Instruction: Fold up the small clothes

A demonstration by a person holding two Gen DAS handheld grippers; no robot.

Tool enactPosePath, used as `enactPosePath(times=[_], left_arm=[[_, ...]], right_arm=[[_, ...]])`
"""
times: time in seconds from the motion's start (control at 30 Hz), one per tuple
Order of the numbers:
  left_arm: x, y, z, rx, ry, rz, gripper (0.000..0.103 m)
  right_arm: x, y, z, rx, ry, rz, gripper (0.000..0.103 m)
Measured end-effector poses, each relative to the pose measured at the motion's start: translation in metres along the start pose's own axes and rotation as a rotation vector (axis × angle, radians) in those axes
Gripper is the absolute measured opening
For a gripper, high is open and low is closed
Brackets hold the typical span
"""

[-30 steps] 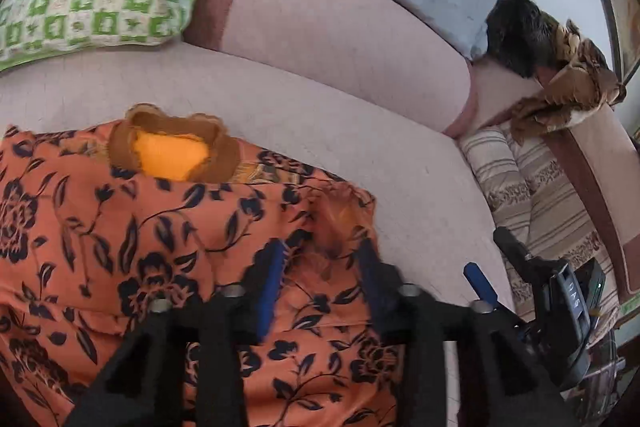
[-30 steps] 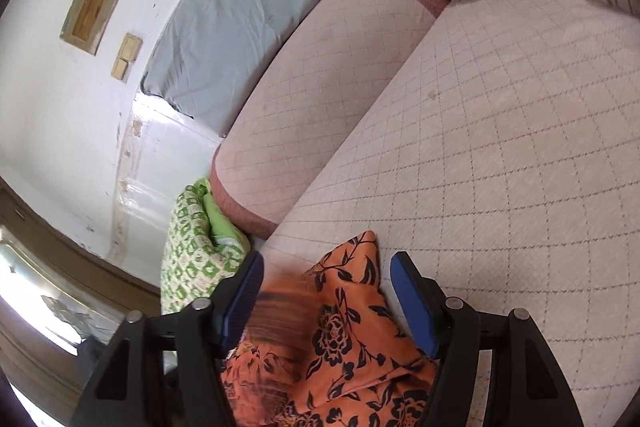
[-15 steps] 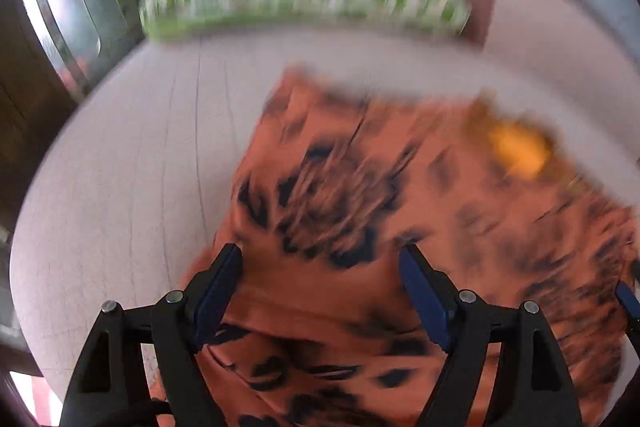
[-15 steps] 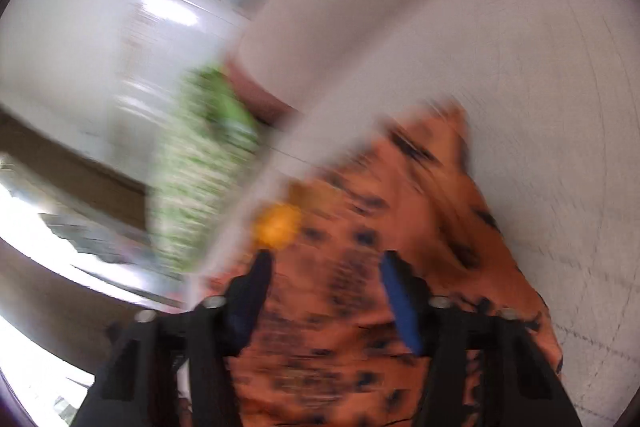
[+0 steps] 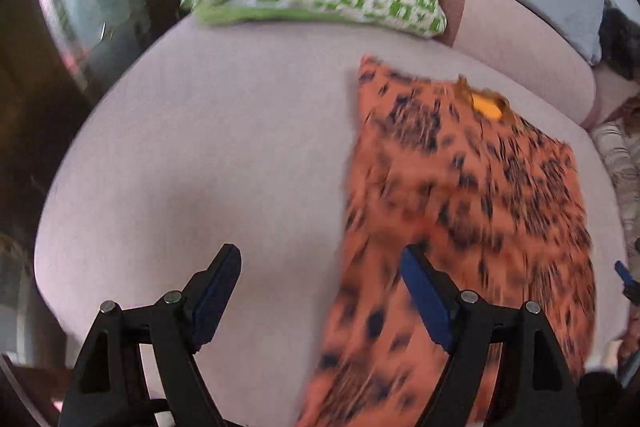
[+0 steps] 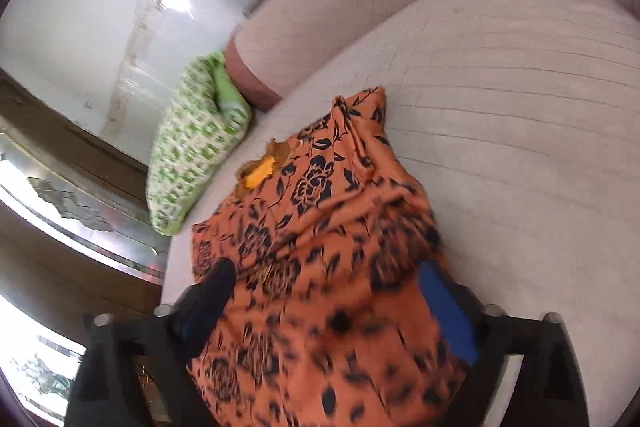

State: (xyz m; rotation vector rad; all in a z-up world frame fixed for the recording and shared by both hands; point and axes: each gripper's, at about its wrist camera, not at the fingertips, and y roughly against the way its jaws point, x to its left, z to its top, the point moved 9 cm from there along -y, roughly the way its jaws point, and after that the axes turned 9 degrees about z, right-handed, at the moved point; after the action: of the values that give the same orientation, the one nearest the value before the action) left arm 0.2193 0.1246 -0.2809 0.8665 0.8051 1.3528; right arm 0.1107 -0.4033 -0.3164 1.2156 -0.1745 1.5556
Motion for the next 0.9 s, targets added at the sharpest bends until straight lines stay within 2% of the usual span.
enactPosePath(times=[0.1, 0.17, 0.3, 0.33, 0.4, 0.43, 0.5, 0.53, 0.67, 0.73, 0.8, 0.9], left_arm=[[0.03, 0.003, -0.037, 0.065, 0.063, -0.096, 0.082], [0.036, 0.005, -0.062, 0.086, 0.07, -0.15, 0.082], [0.031, 0.008, -0.087, 0.064, 0.04, -0.231, 0.082], [0.027, 0.008, -0.09, 0.053, 0.027, -0.247, 0.081], [0.023, 0.009, -0.093, 0.03, -0.004, -0.261, 0.072], [0.02, 0.008, -0.094, 0.025, -0.023, -0.261, 0.063], [0.016, 0.002, -0.095, 0.035, -0.043, -0.267, 0.058], [0.013, -0.003, -0.093, 0.042, -0.041, -0.272, 0.057], [-0.002, -0.01, -0.092, 0.05, -0.045, -0.351, 0.056], [-0.004, -0.017, -0.094, 0.072, -0.043, -0.336, 0.056], [-0.01, -0.024, -0.099, 0.123, -0.043, -0.371, 0.056], [-0.014, -0.023, -0.1, 0.138, -0.056, -0.4, 0.056]], right_arm=[[-0.004, 0.034, -0.031, 0.082, 0.013, 0.002, 0.095], [-0.008, 0.049, -0.048, 0.119, 0.013, -0.001, 0.095], [-0.027, 0.08, -0.079, 0.156, -0.026, 0.0, 0.094], [-0.03, 0.084, -0.082, 0.152, -0.048, 0.012, 0.094], [-0.034, 0.09, -0.085, 0.146, -0.09, 0.051, 0.093], [-0.037, 0.09, -0.087, 0.153, -0.112, 0.064, 0.092], [-0.048, 0.089, -0.09, 0.161, -0.162, 0.056, 0.088], [-0.052, 0.088, -0.092, 0.168, -0.188, 0.061, 0.083], [-0.074, 0.079, -0.096, 0.167, -0.249, 0.03, 0.076], [-0.083, 0.074, -0.096, 0.165, -0.273, 0.004, 0.074], [-0.085, 0.069, -0.093, 0.165, -0.254, -0.016, 0.074], [-0.082, 0.063, -0.095, 0.192, -0.204, -0.03, 0.074]])
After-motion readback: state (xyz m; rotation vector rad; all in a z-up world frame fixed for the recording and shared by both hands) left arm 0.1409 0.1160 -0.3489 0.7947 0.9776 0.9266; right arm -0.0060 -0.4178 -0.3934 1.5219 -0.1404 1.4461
